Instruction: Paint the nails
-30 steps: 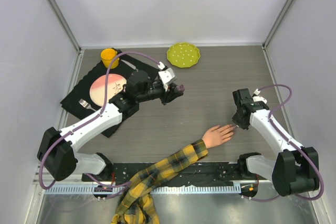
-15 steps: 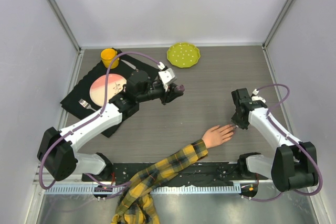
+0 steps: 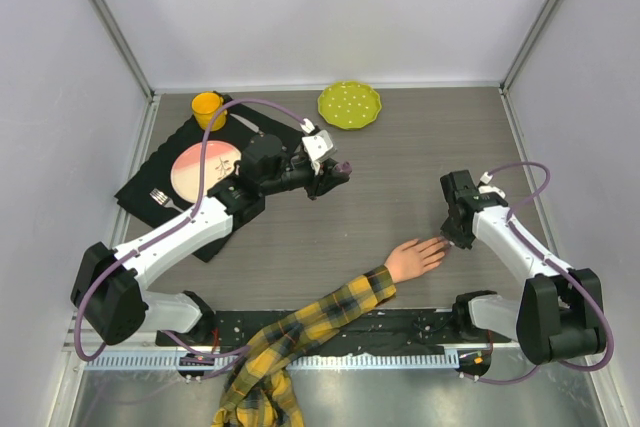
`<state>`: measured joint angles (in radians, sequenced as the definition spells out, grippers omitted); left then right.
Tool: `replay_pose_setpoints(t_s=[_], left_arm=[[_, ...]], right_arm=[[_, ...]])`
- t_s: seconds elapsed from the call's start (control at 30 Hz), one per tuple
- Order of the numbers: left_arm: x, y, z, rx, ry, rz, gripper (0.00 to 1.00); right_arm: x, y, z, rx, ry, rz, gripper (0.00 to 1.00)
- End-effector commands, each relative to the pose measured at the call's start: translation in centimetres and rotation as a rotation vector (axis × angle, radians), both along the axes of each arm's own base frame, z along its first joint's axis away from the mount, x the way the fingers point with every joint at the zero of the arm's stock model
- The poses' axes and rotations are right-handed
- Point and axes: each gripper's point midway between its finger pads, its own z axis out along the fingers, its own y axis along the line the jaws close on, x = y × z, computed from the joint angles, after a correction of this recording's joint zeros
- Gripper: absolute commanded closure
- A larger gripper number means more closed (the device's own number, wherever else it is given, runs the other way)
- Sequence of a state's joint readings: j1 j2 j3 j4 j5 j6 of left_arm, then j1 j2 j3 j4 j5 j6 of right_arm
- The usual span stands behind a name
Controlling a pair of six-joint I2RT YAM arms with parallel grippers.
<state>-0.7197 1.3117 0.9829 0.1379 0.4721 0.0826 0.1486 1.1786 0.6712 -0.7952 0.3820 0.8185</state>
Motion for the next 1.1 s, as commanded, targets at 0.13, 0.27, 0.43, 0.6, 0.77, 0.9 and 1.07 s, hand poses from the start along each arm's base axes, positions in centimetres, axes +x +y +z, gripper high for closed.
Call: replay_pose_setpoints(t_s=[0.13, 0.27, 0.43, 0.6, 0.77, 0.9, 1.07], left_arm=[[-0.4, 0.1, 2.1, -0.039, -0.057, -0.012, 1.0], [-0.3, 0.1, 2.0, -0.037, -0.058, -0.01, 1.0], [-0.4, 0.2, 2.1, -0.038, -0.059, -0.01, 1.0], [-0.4, 0.2, 2.3, -0.039, -0.063, -0.007, 1.0], [-0.5, 0.2, 2.4, -0.041, -0.066, -0.008, 1.0], [-0.5, 0.2, 2.3, -0.042, -0.061, -0.011, 1.0], [-0.5, 0.2, 2.4, -0.045, -0.061, -0.014, 1.0]], right_arm=[[0.2, -0.2, 0.1, -0.012, -0.01, -0.009, 0.99], [-0.3, -0.2, 0.2, -0.012, 0.015, -0.01, 0.99], [-0.5, -0.2, 0.3, -0.015, 0.034, -0.007, 0.99], [-0.8, -0.4, 0.5, -0.025, 0.041, -0.019, 0.99], [-1.0, -1.0, 1.5, -0.052, 0.022, -0.029, 0.99], [-0.8, -0.9, 2.2, -0.039, -0.011, -0.026, 0.99], [-0.3, -0.2, 2.1, -0.003, -0.035, 0.005, 0.99]])
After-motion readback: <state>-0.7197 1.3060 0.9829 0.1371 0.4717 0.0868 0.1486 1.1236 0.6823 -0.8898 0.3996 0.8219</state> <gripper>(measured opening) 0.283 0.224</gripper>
